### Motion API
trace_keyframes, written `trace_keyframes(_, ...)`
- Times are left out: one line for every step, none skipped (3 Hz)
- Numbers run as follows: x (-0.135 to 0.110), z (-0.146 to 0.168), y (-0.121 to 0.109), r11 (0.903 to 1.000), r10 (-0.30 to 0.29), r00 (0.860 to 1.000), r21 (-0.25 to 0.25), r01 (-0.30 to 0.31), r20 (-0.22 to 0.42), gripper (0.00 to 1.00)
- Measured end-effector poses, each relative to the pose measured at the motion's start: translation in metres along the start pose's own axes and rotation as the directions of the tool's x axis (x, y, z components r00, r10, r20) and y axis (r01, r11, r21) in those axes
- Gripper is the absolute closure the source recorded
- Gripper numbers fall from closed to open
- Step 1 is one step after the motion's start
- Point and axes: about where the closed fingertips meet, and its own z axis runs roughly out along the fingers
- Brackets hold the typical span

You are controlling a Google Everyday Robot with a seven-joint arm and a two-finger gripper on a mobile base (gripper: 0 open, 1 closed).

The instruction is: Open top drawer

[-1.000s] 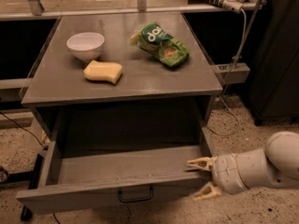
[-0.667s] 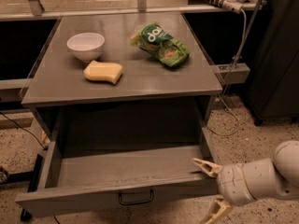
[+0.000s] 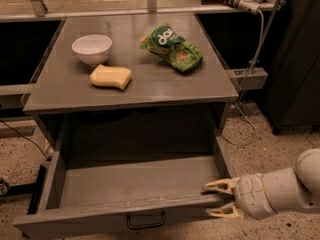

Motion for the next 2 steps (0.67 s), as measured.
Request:
trace_keyframes(-0.0027, -0.0025, 0.0022, 1.0000, 0.002, 1.000, -0.004, -0.002, 0.004, 0.66)
trace_keyframes(-0.0028, -0.0025, 0.0021, 1.0000, 0.002, 1.000, -0.004, -0.002, 0.004, 0.47)
